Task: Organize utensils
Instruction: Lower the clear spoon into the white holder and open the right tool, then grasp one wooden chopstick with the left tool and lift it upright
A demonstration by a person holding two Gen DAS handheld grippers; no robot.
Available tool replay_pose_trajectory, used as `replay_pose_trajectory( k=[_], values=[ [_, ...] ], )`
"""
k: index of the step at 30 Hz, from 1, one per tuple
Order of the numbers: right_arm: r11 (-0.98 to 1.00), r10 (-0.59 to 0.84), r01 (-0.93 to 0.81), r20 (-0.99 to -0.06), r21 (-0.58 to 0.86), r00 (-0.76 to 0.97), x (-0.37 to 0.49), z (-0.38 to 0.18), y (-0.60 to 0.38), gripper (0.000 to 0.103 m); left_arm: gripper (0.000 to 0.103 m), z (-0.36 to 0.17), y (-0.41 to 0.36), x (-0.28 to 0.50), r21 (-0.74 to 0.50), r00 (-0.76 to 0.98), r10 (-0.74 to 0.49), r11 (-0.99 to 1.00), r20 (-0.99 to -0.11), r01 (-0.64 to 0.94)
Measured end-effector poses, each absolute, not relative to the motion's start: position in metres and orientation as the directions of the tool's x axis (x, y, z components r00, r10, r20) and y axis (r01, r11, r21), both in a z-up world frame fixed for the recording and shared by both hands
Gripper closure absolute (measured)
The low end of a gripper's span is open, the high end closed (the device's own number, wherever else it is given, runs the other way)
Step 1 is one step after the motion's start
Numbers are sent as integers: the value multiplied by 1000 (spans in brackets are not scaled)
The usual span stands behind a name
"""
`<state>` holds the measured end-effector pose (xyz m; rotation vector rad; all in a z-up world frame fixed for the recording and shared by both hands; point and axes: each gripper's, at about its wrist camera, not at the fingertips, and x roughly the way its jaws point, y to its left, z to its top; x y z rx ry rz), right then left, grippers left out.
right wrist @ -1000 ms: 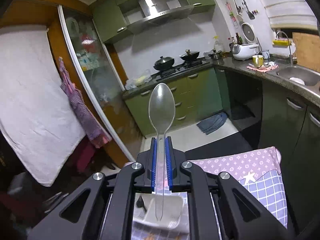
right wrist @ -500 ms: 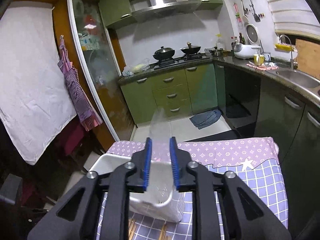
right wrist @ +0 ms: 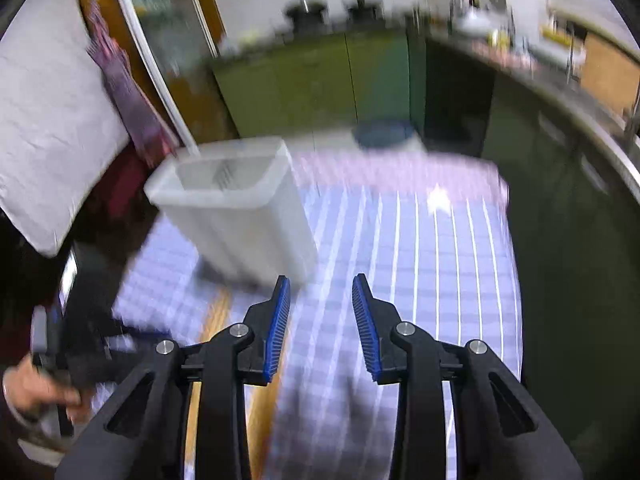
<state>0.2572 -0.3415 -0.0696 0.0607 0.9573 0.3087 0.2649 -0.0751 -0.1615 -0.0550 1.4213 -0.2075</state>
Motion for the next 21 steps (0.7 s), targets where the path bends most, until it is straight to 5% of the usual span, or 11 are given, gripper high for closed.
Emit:
replay_pose_trajectory(
  k=[14, 21],
  values=[
    [953, 265, -241, -885, 182, 382, 249, -119, -354, 70, 74, -185, -97, 284, -86, 46, -89, 994, -995, 70],
    [950, 256, -256, -910, 176, 325, 252, -126, -345, 70, 90, -188, -114, 284, -52, 15, -53, 995, -998, 81]
  ],
)
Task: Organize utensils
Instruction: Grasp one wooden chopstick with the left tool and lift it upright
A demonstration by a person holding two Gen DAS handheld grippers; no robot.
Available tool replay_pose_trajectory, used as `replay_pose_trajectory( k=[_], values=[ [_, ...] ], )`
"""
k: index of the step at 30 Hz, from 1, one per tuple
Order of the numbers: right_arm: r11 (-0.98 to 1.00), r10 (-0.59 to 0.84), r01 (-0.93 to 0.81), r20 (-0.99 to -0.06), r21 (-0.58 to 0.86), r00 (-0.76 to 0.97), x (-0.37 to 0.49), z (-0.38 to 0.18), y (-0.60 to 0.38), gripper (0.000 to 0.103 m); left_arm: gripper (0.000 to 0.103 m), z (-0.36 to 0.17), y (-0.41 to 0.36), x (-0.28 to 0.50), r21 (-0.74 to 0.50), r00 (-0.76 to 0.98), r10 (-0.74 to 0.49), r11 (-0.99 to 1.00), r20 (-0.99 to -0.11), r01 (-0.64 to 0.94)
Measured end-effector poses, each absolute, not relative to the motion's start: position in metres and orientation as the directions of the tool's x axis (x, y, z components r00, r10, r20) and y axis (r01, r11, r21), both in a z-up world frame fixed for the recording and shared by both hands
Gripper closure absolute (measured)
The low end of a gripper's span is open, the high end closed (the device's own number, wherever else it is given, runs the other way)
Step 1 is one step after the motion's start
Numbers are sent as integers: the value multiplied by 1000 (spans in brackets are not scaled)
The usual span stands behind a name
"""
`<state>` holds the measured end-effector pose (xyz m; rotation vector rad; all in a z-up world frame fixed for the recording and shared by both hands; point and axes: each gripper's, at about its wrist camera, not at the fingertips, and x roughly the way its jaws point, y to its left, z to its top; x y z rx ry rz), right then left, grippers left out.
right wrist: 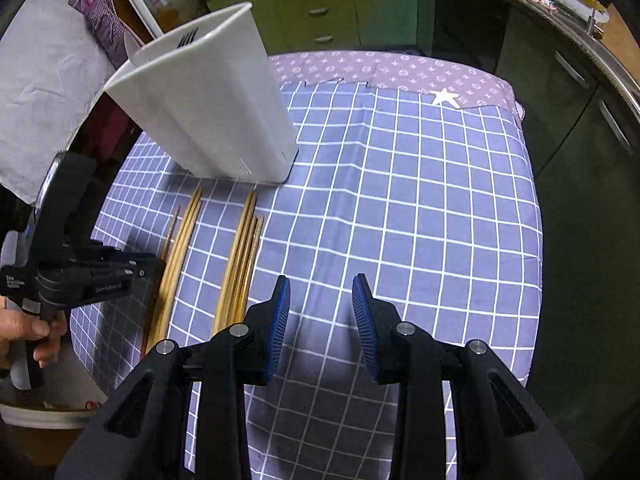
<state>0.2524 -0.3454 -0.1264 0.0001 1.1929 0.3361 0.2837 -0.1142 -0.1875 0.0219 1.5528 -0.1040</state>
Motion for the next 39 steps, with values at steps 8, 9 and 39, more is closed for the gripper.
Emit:
replay_pose_trajectory(
  k=[8, 9, 39],
  values=[
    [942, 273, -266, -928, 203, 256, 250, -135, -340, 68, 96, -186, -107, 295, -80, 13, -81, 995, -997, 62],
    [940, 278, -266, -930, 213, 239, 250, -137, -338, 68, 96, -186, -106, 296, -89, 17, -90, 994, -996, 62],
    [946, 163, -282, -986, 162, -17, 268, -189, -253, 94, 96, -95, -61, 217, -203, 432, -270, 959, -861, 196]
  ],
)
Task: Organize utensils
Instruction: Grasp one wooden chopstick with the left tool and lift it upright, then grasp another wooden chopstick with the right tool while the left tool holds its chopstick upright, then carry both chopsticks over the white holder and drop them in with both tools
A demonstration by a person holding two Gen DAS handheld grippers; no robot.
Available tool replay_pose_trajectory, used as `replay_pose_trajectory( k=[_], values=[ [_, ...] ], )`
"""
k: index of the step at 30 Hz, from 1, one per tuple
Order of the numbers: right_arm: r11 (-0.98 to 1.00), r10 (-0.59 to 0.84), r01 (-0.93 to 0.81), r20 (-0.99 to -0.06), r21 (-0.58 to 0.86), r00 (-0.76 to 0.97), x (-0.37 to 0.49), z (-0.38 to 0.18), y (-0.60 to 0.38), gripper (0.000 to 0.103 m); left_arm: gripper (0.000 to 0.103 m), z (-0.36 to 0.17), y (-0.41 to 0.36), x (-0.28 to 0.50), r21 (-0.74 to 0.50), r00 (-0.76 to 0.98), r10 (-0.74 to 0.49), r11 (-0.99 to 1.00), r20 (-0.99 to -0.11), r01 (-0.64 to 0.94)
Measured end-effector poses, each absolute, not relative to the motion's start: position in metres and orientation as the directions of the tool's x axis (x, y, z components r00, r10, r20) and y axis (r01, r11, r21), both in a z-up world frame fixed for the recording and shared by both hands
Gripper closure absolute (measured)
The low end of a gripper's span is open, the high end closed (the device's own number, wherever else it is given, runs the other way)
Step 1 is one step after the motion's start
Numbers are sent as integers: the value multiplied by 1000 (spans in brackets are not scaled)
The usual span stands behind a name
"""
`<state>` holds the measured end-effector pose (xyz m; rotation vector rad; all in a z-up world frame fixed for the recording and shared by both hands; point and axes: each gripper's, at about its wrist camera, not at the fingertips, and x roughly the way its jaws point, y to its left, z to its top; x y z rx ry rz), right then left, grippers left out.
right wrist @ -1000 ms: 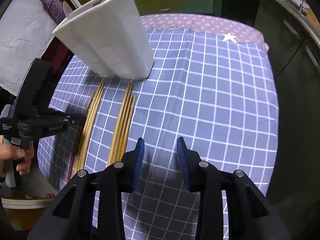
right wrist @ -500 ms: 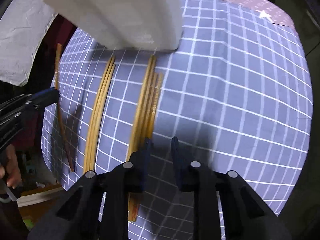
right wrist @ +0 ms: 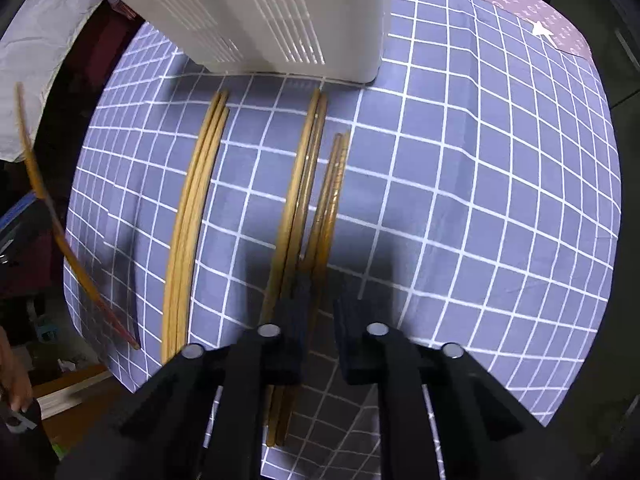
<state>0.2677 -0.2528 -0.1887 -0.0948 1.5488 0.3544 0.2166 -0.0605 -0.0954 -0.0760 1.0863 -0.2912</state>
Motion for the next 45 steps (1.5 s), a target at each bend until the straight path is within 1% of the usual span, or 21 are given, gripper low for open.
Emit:
replay_pose_trajectory(
  k=[7, 12, 14, 17, 19, 26, 31, 39, 45],
  values=[
    [954, 162, -246, -986, 169, -48, 267, -197, -252, 93, 96, -90, -58, 211, -203, 451, -284, 954, -846, 221],
    [958, 134, -251, -990, 140, -44, 268, -196, -250, 91, 96, -88, -57, 207, -194, 469, -283, 954, -837, 228],
    [959, 124, -253, -992, 129, -35, 268, -195, -251, 95, 96, -86, -57, 205, -198, 472, -289, 952, -833, 234],
    [958, 139, -252, -990, 139, -16, 266, -193, -253, 95, 96, -84, -57, 202, -191, 480, -289, 951, -829, 243],
    [951, 195, -243, -981, 191, -8, 263, -188, -257, 95, 96, -82, -57, 201, -186, 485, -288, 951, -826, 248],
    [919, 324, -288, -932, 270, 161, 239, -137, -270, 95, 96, -73, -56, 196, -185, 509, -298, 948, -808, 260],
    [894, 411, -308, -869, 326, 275, 212, -109, -296, 95, 96, -68, -51, 189, -182, 535, -301, 947, -789, 265],
    [879, 442, -355, -824, 318, 354, 184, -85, -311, 95, 96, -62, -42, 179, -182, 563, -303, 948, -769, 261],
    [876, 444, -388, -794, 286, 416, 171, -61, -308, 95, 96, -52, -42, 174, -173, 580, -309, 945, -753, 278]
  ],
)
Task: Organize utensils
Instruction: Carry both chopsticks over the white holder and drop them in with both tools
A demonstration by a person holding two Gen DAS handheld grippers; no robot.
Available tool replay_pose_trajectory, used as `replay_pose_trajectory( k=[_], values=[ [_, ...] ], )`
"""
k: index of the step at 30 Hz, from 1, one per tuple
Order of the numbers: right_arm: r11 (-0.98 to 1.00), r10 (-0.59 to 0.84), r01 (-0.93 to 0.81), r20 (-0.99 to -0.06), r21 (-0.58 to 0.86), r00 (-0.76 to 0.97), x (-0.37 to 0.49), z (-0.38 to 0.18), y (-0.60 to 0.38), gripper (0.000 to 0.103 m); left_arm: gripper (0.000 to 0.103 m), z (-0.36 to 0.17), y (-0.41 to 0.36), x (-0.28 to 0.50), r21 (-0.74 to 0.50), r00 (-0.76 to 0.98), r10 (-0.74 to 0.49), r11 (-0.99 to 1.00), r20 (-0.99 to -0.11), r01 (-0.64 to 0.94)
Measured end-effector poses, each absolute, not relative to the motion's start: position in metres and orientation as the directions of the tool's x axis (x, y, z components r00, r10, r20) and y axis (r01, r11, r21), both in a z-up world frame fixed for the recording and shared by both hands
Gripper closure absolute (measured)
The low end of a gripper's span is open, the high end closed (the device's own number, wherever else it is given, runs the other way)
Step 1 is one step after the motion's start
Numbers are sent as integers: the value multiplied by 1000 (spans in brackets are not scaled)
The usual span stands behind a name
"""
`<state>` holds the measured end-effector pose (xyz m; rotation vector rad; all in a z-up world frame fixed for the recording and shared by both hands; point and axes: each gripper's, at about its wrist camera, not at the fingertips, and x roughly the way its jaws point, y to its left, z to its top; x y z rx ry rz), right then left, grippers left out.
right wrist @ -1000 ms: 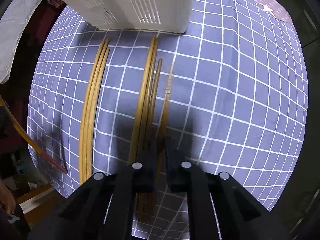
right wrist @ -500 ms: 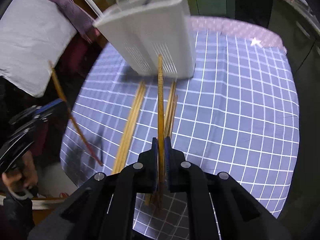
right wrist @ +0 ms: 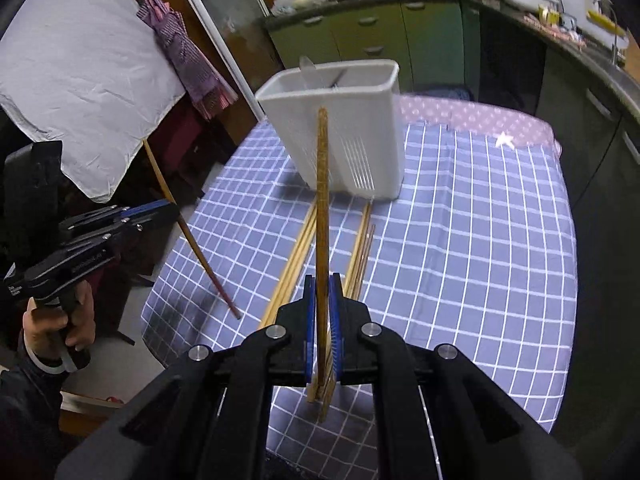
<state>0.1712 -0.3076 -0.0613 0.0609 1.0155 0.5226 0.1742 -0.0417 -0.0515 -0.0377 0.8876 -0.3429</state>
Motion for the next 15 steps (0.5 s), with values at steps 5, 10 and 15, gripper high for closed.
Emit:
replay_pose_trajectory(
  k=[5, 10, 15],
  values=[
    [878, 439, -397, -778, 266, 450, 174, -49, -303, 95, 96, -45, -45, 177, -168, 587, -315, 941, -746, 292],
    [874, 449, -412, -752, 258, 482, 180, -26, -301, 95, 96, -33, -52, 183, -156, 590, -324, 935, -739, 318],
    [866, 478, -417, -700, 276, 530, 192, 13, -307, 95, 96, -4, -59, 195, -153, 595, -343, 925, -727, 347]
  ],
)
